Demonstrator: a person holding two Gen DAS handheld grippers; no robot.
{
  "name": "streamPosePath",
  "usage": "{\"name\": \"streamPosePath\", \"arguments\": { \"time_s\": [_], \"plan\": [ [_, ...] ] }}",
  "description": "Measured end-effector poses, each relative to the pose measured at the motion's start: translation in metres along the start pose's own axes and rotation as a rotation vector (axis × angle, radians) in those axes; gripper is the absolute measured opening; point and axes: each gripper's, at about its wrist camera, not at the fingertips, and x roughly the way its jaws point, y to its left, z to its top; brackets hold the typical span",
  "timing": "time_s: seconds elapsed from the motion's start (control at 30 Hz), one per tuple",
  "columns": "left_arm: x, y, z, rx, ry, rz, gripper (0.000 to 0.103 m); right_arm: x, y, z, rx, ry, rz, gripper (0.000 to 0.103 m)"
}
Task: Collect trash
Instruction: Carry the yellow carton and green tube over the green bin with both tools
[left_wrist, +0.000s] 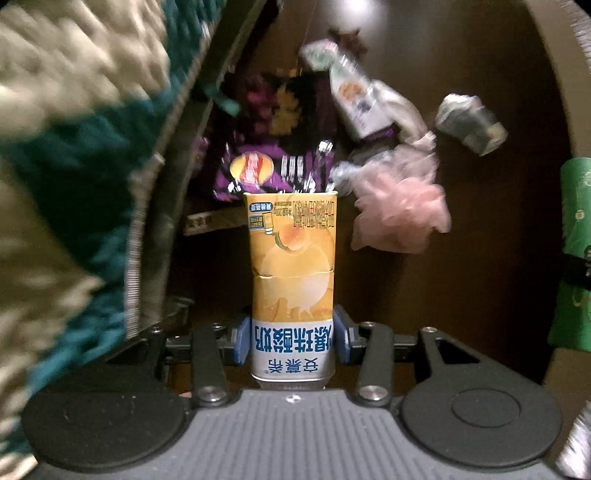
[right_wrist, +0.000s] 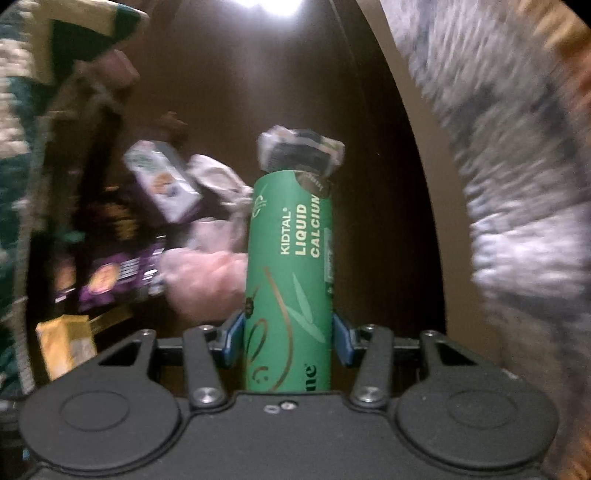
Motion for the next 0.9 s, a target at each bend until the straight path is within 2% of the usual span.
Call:
{"name": "streamPosePath", "arguments": {
  "time_s": [0.17,0.53,0.73,0.9],
  "plan": [
    [-0.096,0.011,0.000,-0.013,-0.047,-0.019,0.043,-0.094,0.018,-0.001,-0.042,-0.023,0.048,0.048],
    [-0.302,0.043,0.001,-0.053,-0.159,-0.086,0.043,-0.302,0.082,0.013,-0.223,-0.143,0.142,0.048],
    [-0.396,0.082,-0.002,-0.083,-0.217,-0.130,0.043,-0.393,0.118,0.018,-0.292,-0.188,0.208,0.048],
    [-0.452,0.119,-0.006,-0.080,-0.259,-0.143,0.043,-0.443,0.154,0.013,-0.350,-0.207,0.252,0.048]
  ]
}}
